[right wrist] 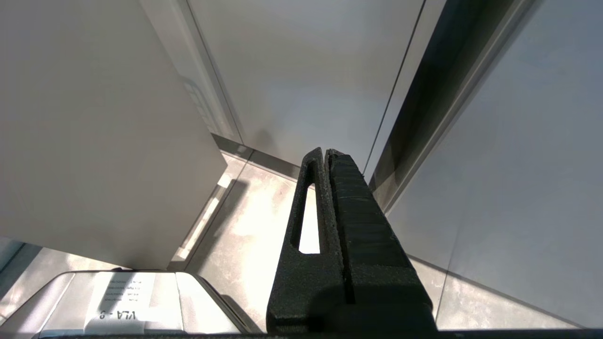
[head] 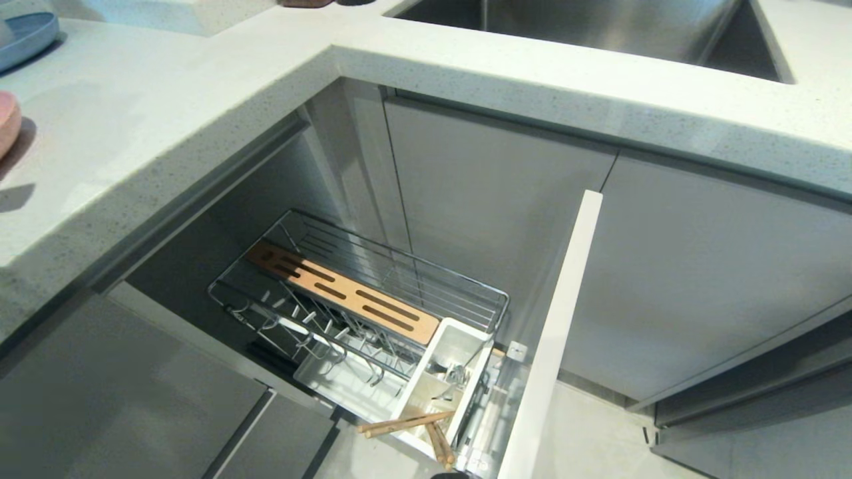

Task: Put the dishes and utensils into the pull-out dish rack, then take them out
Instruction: Take the bowl out of the cupboard

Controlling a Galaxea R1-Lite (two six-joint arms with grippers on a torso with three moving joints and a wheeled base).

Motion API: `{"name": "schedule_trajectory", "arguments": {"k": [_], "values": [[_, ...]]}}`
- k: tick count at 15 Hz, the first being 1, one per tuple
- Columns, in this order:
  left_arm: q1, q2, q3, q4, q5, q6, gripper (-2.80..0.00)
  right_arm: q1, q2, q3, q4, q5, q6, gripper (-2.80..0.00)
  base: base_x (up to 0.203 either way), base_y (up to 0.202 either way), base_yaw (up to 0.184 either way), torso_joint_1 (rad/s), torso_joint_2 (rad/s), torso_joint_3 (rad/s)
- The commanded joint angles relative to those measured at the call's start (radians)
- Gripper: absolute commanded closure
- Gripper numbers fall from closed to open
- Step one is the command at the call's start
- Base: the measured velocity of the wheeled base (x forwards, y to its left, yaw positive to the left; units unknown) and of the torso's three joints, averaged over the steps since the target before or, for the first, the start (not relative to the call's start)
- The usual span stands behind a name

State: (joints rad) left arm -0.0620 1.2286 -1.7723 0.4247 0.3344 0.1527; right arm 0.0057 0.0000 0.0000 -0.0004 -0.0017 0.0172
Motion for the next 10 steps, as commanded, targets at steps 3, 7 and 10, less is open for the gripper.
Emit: {"name": "schedule_trajectory", "arguments": {"k": [3, 7, 10], "values": [[0.190, -0.063, 0.001, 0.096, -0.086, 0.065, 0.00, 0.000, 0.000, 0.002, -0.001, 0.000, 0.001, 0.00, 0.000, 0.000, 0.000, 0.000, 0.00, 0.000], [0.283, -0.057, 0.000, 0.352, -0.170, 0.158, 0.00, 0.000, 0.000, 0.002, 0.000, -0.001, 0.001, 0.00, 0.000, 0.000, 0.000, 0.000, 0.00, 0.000], [0.309, -0.050, 0.020, 0.462, -0.197, 0.169, 0.00, 0.000, 0.000, 0.002, -0.001, 0.000, 0.000, 0.00, 0.000, 0.000, 0.000, 0.000, 0.00, 0.000]]}}
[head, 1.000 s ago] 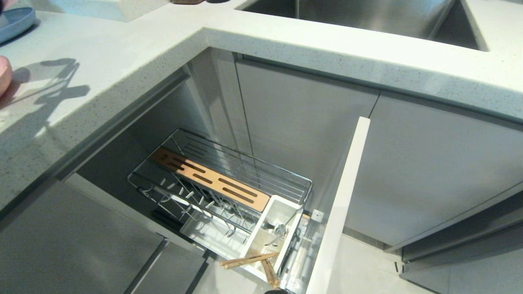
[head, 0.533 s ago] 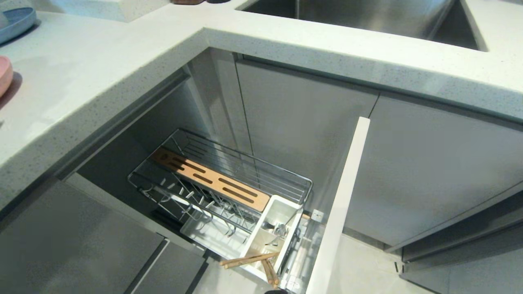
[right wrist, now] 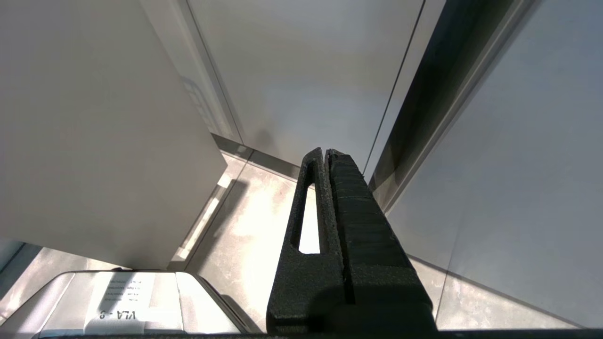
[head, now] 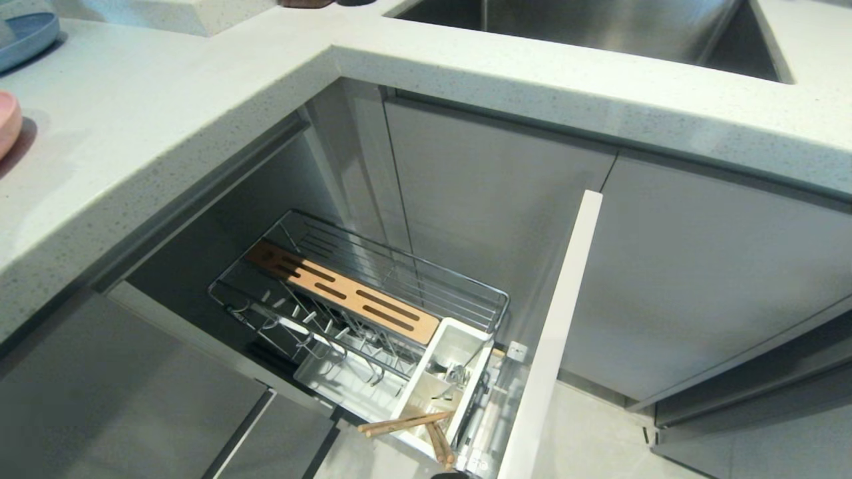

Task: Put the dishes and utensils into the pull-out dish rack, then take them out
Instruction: Take the bowl out of the cupboard

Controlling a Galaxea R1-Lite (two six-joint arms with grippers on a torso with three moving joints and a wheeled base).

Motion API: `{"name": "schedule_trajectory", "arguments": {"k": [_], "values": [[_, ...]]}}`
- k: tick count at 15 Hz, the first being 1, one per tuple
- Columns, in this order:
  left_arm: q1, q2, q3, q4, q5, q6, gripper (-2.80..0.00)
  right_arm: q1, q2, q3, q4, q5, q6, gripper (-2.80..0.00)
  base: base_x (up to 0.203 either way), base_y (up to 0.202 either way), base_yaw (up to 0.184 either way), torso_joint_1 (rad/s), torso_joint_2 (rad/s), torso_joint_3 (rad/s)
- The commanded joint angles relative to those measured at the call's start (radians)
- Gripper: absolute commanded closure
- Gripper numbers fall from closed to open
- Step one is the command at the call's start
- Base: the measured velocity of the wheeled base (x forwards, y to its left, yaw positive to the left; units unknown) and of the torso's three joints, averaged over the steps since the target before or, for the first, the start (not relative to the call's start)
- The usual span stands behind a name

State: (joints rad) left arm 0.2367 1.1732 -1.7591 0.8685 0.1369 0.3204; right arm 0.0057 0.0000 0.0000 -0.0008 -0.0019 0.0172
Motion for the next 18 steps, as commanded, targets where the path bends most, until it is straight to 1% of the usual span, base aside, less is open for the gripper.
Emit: {"name": "schedule_trajectory", "arguments": {"k": [1, 3, 11, 12, 13, 14, 15, 18], "values": [[0.025, 0.007, 0.009, 0.031, -0.020, 0.001, 0.00, 0.000, 0.000, 0.002, 0.000, 0.000, 0.000, 0.00, 0.000, 0.000, 0.000, 0.000, 0.00, 0.000], [0.047, 0.014, 0.016, 0.032, -0.031, 0.000, 0.00, 0.000, 0.000, 0.002, 0.000, 0.000, 0.000, 0.00, 0.000, 0.000, 0.000, 0.000, 0.00, 0.000], [0.067, 0.036, 0.055, 0.032, -0.040, -0.011, 0.00, 0.000, 0.000, 0.002, 0.000, 0.000, 0.000, 0.00, 0.000, 0.000, 0.000, 0.000, 0.00, 0.000], [0.067, 0.039, 0.059, 0.031, -0.039, -0.019, 0.00, 0.000, 0.000, 0.002, 0.001, 0.000, 0.000, 0.00, 0.000, 0.000, 0.000, 0.000, 0.00, 0.000], [0.067, 0.040, 0.061, 0.027, -0.037, -0.042, 0.00, 0.000, 0.000, 0.002, 0.000, 0.000, 0.001, 0.00, 0.000, 0.000, 0.000, 0.000, 0.00, 0.000], [0.070, 0.040, 0.060, 0.026, -0.037, -0.044, -2.35, 0.000, 0.000, 0.002, 0.000, 0.000, 0.000, 0.00, 0.000, 0.000, 0.000, 0.000, 0.00, 0.000], [0.073, 0.042, 0.059, 0.024, -0.037, -0.044, -2.80, 0.000, 0.000, 0.002, 0.000, 0.000, 0.000, 0.00, 0.000, 0.000, 0.000, 0.000, 0.00, 0.000], [0.073, 0.041, 0.057, 0.017, -0.036, -0.050, -2.80, 0.000, 0.000, 0.002, -0.001, 0.000, 0.001, 0.00, 0.000, 0.000, 0.000, 0.000, 0.00, 0.000]]}}
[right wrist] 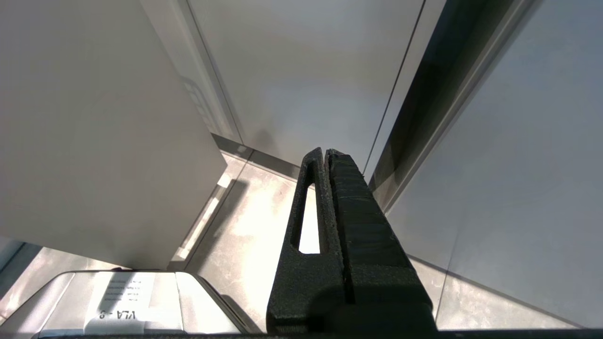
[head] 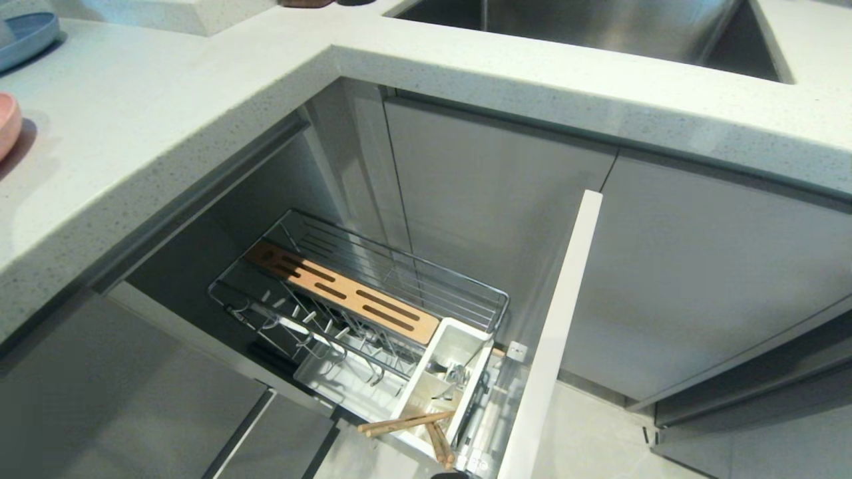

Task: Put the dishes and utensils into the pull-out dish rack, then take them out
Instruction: Take the bowl out of the cupboard

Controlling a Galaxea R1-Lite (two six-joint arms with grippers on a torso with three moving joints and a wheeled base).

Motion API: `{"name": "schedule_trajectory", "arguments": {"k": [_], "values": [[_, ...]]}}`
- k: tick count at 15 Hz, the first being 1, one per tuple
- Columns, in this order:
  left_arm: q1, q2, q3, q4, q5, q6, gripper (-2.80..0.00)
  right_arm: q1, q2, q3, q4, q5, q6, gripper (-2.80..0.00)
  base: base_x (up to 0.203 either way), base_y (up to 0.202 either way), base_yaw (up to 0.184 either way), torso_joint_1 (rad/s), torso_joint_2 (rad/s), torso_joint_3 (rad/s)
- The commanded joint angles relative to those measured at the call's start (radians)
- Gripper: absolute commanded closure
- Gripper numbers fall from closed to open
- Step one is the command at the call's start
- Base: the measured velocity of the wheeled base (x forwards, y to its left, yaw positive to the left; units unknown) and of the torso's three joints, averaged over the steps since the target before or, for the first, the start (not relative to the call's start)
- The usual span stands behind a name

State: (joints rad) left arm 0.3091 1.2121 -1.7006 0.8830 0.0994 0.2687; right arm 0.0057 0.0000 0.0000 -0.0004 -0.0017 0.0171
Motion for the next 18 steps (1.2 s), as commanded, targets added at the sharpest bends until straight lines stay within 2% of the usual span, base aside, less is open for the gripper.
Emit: {"name": "schedule_trajectory", "arguments": {"k": [1, 4, 7, 8, 10, 11, 13, 14, 15, 16, 17, 18], "values": [[0.001, 0.001, -0.002, -0.009, 0.002, 0.001, -2.80, 0.000, 0.000, 0.002, 0.000, 0.000, 0.001, 0.00, 0.000, 0.000, 0.000, 0.000, 0.00, 0.000], [0.001, -0.010, -0.021, -0.068, 0.009, -0.007, -2.80, 0.000, 0.000, 0.002, 0.000, 0.000, 0.001, 0.00, 0.000, 0.000, 0.000, 0.000, 0.00, 0.000], [0.001, -0.046, -0.029, -0.172, 0.010, -0.048, -2.80, 0.000, 0.000, 0.002, 0.000, 0.000, 0.001, 0.00, 0.000, 0.000, 0.000, 0.000, 0.00, 0.000], [0.000, -0.060, -0.026, -0.252, 0.008, -0.088, -2.80, 0.000, 0.000, 0.001, 0.000, 0.000, 0.001, 0.00, 0.000, 0.000, 0.000, 0.000, 0.00, 0.000], [-0.011, -0.094, -0.001, -0.507, 0.006, -0.208, -2.80, 0.000, 0.000, 0.002, -0.001, -0.001, 0.001, 0.00, 0.000, 0.000, 0.000, 0.000, 0.00, 0.000], [-0.024, -0.119, 0.028, -0.660, 0.006, -0.276, 0.00, 0.000, 0.000, 0.002, -0.001, 0.000, 0.000, 0.00, 0.000, 0.000, 0.000, 0.000, 0.00, 0.000], [-0.064, -0.171, 0.106, -0.961, 0.037, -0.442, 0.00, 0.000, 0.000, 0.002, -0.001, 0.000, 0.001, 0.00, 0.000, 0.000, 0.000, 0.000, 0.00, 0.000], [-0.099, -0.195, 0.134, -1.073, 0.098, -0.546, 0.00, 0.001, 0.000, 0.002, 0.000, -0.001, 0.000, 0.00, 0.000, 0.000, 0.000, 0.000, 0.00, 0.000], [-0.118, -0.207, 0.143, -1.110, 0.179, -0.598, 0.00, 0.000, 0.000, 0.002, -0.001, 0.000, 0.000, 0.00, 0.000, 0.000, 0.000, 0.000, 0.00, 0.000], [-0.137, -0.215, 0.146, -1.121, 0.224, -0.667, 0.00, 0.001, 0.000, 0.002, 0.000, 0.000, 0.000, 0.00, 0.000, 0.000, 0.000, 0.000, 0.00, 0.000], [-0.160, -0.218, 0.150, -1.107, 0.243, -0.744, 0.00, 0.000, 0.000, 0.001, 0.000, 0.000, 0.001, 0.00, 0.000, 0.000, 0.000, 0.000, 0.00, 0.000], [-0.179, -0.218, 0.149, -1.072, 0.242, -0.779, 0.00, 0.000, 0.000, 0.002, -0.001, 0.000, 0.001, 0.00, 0.000, 0.000, 0.000, 0.000, 0.00, 0.000]]}}
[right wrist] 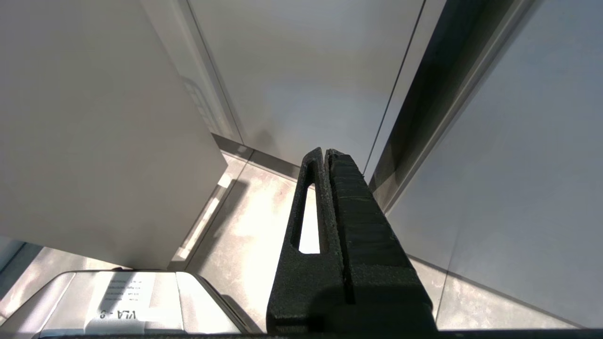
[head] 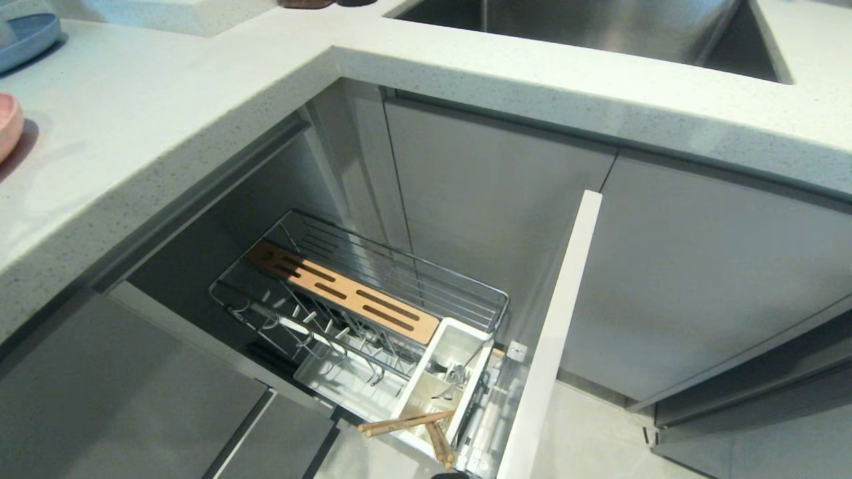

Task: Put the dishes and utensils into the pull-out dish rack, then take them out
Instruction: Take the bowl out of the cupboard, then take the chopsticks out of the cupboard

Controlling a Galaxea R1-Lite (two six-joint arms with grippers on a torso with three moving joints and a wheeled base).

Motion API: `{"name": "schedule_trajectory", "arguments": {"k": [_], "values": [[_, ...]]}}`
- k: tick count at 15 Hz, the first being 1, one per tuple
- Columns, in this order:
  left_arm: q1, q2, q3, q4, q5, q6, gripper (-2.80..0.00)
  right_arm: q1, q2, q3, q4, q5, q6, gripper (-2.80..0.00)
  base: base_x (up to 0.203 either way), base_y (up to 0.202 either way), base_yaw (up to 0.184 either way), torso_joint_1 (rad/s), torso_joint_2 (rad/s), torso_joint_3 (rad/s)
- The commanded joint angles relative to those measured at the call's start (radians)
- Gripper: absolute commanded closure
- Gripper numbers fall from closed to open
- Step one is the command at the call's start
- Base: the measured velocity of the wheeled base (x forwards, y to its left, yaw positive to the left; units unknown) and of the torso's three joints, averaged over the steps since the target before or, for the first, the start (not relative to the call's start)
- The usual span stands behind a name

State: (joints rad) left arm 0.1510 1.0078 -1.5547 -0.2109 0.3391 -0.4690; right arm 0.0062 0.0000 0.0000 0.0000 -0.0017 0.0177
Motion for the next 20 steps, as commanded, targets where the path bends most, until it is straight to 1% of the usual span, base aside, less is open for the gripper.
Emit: {"name": "schedule_trajectory", "arguments": {"k": [1, 2, 4, 5, 7, 10, 12, 13, 14, 15, 16, 18, 20], "values": [[-0.053, -0.007, -0.014, 0.078, -0.023, -0.071, 0.00, 0.000, 0.000, 0.002, -0.001, 0.000, 0.001, 0.00, 0.000, 0.000, 0.000, 0.000, 0.00, 0.000], [-0.098, 0.016, -0.037, 0.143, -0.056, -0.108, 0.00, 0.000, 0.000, 0.002, -0.001, 0.000, -0.001, 0.00, 0.000, 0.000, 0.000, 0.000, 0.00, 0.000], [-0.187, 0.060, -0.076, 0.254, -0.075, -0.143, 0.00, 0.000, 0.000, 0.001, -0.001, 0.000, 0.000, 0.00, 0.000, 0.000, 0.000, 0.000, 0.00, 0.000], [-0.241, 0.079, -0.085, 0.297, -0.078, -0.146, 0.00, 0.000, 0.000, 0.002, -0.002, 0.000, -0.001, 0.00, 0.000, 0.000, 0.000, 0.000, 0.00, 0.000], [-0.355, 0.112, -0.088, 0.345, -0.081, -0.144, 0.00, 0.000, 0.000, 0.002, 0.000, 0.000, 0.001, 0.00, 0.000, 0.000, 0.000, 0.000, 0.00, 0.000], [-0.563, 0.149, -0.082, 0.440, -0.083, -0.141, 0.00, 0.000, 0.000, 0.002, 0.000, 0.000, 0.001, 0.00, 0.000, 0.000, 0.000, 0.000, 0.00, 0.000], [-0.679, 0.177, -0.053, 0.479, -0.076, -0.116, 0.00, 0.000, 0.000, 0.002, -0.001, 0.000, 0.000, 0.00, 0.000, 0.000, 0.000, 0.000, 0.00, 0.000], [-0.748, 0.194, -0.028, 0.485, -0.051, -0.099, 0.00, 0.000, 0.000, 0.002, 0.000, 0.000, -0.001, 0.00, 0.000, 0.000, 0.000, 0.000, 0.00, 0.000], [-0.816, 0.211, -0.006, 0.486, -0.010, -0.081, 0.00, 0.000, 0.000, 0.002, -0.001, 0.000, 0.000, 0.00, 0.000, 0.000, 0.000, 0.000, 0.00, 0.000], [-0.890, 0.233, 0.022, 0.487, 0.054, -0.057, 0.00, 0.000, 0.000, 0.002, 0.000, 0.000, 0.001, 0.00, 0.000, 0.000, 0.000, 0.000, 0.00, 0.000], [-0.960, 0.272, 0.051, 0.487, 0.130, -0.037, 0.00, 0.000, 0.000, 0.002, 0.000, -0.001, -0.001, 0.00, 0.000, 0.000, 0.000, 0.000, 0.00, 0.000], [-1.052, 0.348, 0.093, 0.489, 0.250, -0.017, 0.00, 0.000, 0.000, 0.002, -0.001, 0.000, 0.000, 0.00, 0.000, 0.000, 0.000, 0.000, 0.00, 0.000], [-1.120, 0.392, 0.127, 0.491, 0.310, -0.011, 0.00, 0.000, 0.000, 0.002, -0.001, 0.000, 0.000, 0.00, 0.000, 0.000, 0.000, 0.000, 0.00, 0.000]]}}
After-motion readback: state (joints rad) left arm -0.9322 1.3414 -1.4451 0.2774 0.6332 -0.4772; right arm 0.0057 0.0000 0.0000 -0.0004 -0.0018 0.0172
